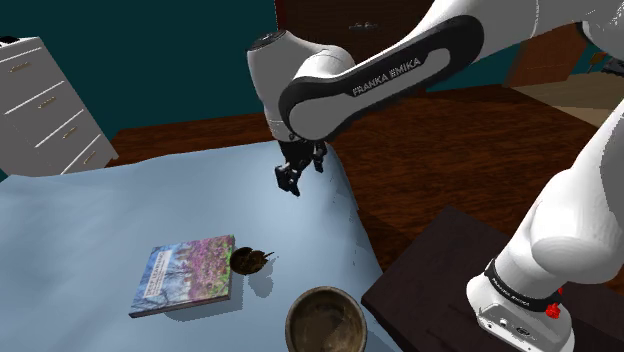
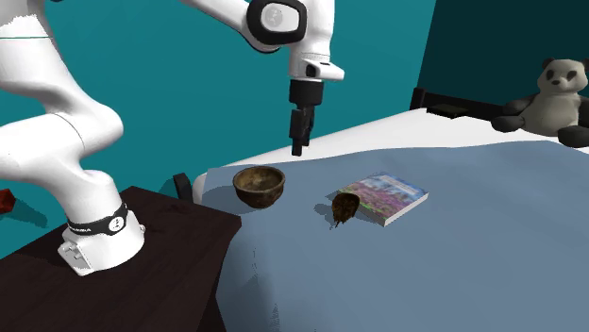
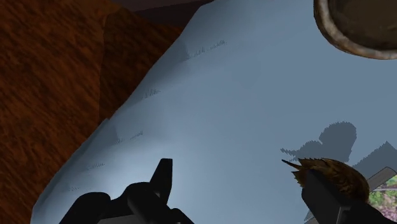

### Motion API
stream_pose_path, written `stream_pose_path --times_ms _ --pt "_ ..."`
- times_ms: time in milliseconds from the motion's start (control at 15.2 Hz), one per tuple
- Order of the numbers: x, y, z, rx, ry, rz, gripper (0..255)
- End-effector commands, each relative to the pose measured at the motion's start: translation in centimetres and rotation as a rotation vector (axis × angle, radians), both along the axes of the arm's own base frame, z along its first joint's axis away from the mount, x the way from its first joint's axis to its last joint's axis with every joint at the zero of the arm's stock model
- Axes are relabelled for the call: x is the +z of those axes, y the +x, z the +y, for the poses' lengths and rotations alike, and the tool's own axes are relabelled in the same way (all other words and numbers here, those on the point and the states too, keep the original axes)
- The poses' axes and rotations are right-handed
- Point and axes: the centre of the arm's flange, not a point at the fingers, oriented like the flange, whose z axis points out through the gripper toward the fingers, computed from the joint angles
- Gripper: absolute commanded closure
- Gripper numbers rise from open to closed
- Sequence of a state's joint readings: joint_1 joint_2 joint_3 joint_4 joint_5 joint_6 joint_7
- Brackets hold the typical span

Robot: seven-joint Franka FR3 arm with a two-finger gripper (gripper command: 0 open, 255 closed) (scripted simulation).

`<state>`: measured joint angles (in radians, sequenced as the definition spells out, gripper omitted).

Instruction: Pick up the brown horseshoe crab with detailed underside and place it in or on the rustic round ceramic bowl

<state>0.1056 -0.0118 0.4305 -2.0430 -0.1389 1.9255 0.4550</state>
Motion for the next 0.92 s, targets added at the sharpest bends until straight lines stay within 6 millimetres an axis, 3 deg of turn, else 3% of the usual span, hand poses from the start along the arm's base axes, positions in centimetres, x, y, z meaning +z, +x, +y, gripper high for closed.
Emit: stream_pose_path --times_ms 0,858 --pt "-2.0 0.9 2.2 0.019 -0.013 0.001 0" --pt "-13.4 6.2 15.4 0.140 -0.104 0.013 0"
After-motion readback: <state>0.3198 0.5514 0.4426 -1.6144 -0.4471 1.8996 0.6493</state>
